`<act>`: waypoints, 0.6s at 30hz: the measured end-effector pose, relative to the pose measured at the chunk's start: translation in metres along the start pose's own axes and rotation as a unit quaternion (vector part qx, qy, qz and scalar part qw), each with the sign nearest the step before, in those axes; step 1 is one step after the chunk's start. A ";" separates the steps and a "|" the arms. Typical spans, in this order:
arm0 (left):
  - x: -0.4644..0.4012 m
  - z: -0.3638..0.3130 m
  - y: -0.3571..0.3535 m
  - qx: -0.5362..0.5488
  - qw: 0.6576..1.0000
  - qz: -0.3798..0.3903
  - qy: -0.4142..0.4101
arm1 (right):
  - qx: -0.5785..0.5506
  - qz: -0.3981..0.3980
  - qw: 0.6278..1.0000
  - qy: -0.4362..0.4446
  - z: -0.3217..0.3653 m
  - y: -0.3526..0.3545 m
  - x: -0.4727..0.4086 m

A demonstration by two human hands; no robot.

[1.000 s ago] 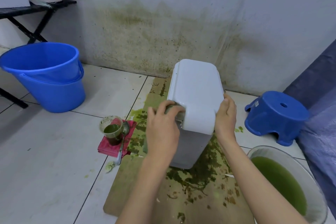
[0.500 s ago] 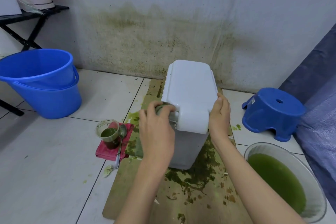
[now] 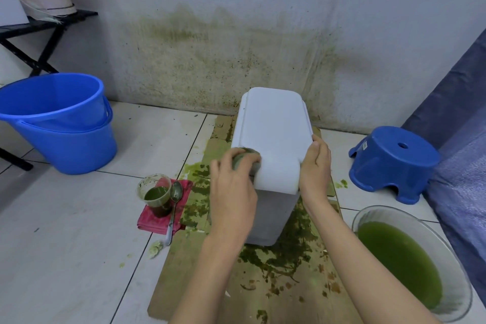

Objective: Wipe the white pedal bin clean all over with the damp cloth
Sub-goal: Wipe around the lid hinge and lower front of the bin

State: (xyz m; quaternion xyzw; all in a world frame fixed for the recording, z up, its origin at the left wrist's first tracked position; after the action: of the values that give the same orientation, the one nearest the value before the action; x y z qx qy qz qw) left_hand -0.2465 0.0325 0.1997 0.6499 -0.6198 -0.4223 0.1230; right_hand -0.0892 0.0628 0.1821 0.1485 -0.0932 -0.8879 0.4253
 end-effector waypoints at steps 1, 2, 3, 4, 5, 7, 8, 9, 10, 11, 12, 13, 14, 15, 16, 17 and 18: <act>0.005 -0.002 -0.003 0.014 1.000 0.008 -0.018 | 0.000 -0.001 1.000 0.000 0.000 0.000 0.000; 0.007 0.000 -0.006 0.018 0.999 0.009 -0.025 | 0.000 0.000 1.000 0.000 0.000 0.000 0.000; 0.004 0.003 -0.007 0.012 1.000 0.005 -0.025 | 0.001 0.001 1.000 0.000 0.000 -0.001 0.000; 0.000 0.009 -0.007 0.002 1.000 -0.001 -0.018 | 0.002 0.002 1.000 0.000 0.001 -0.001 0.001; -0.004 0.014 -0.006 -0.002 1.000 -0.007 -0.005 | 0.004 0.001 1.000 0.000 0.002 -0.001 0.002; -0.011 0.020 -0.003 0.003 1.000 -0.010 0.021 | 0.002 -0.003 1.000 -0.001 0.003 -0.001 0.001; -0.011 0.018 -0.003 0.007 1.000 -0.009 0.021 | 0.001 -0.004 1.000 -0.002 0.003 -0.001 0.002; -0.009 0.015 -0.002 0.013 1.000 -0.003 0.013 | 0.000 -0.005 1.000 -0.002 0.003 -0.001 0.002; -0.005 0.013 -0.003 0.019 1.000 0.009 0.000 | -0.002 -0.005 1.000 -0.002 0.003 -0.001 0.002; -0.001 0.013 -0.004 0.024 0.999 0.022 -0.011 | -0.004 -0.006 1.000 0.000 0.002 -0.001 0.002; 0.002 0.015 -0.004 0.033 0.999 0.034 -0.016 | -0.006 -0.004 1.000 0.001 0.002 0.000 0.003; 0.005 0.018 -0.003 0.054 0.998 0.043 -0.011 | -0.007 -0.001 1.000 0.001 0.002 0.000 0.003; 0.005 0.021 -0.001 0.089 0.995 0.045 -0.001 | -0.009 0.003 1.000 0.001 0.002 0.000 0.003; 0.004 0.022 0.004 0.133 0.991 0.034 0.012 | -0.010 0.006 1.000 0.001 0.002 0.000 0.003; 0.001 0.020 0.009 0.179 0.984 0.009 0.021 | -0.011 0.007 1.000 0.001 0.002 0.001 0.003; -0.003 0.017 0.012 0.217 0.976 -0.022 0.021 | -0.012 0.006 1.000 0.001 0.002 0.001 0.003; -0.008 0.011 0.013 0.239 0.970 -0.043 0.009 | -0.012 0.006 1.000 0.001 0.003 0.001 0.003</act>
State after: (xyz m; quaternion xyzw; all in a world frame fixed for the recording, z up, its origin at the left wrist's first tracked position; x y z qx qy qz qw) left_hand -0.2625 0.0411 0.2054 0.6904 -0.6729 -0.2611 -0.0490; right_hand -0.0914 0.0600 0.1841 0.1439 -0.0826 -0.8862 0.4325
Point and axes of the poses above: each hand's wrist, its own x-axis away from the middle knuckle, its own y-axis out of the back of the hand, z = x × y, the point moved 1 cm from there along -x, towards the middle knuckle, and after that the axes turned 7 degrees about z, right-handed, at the moved point
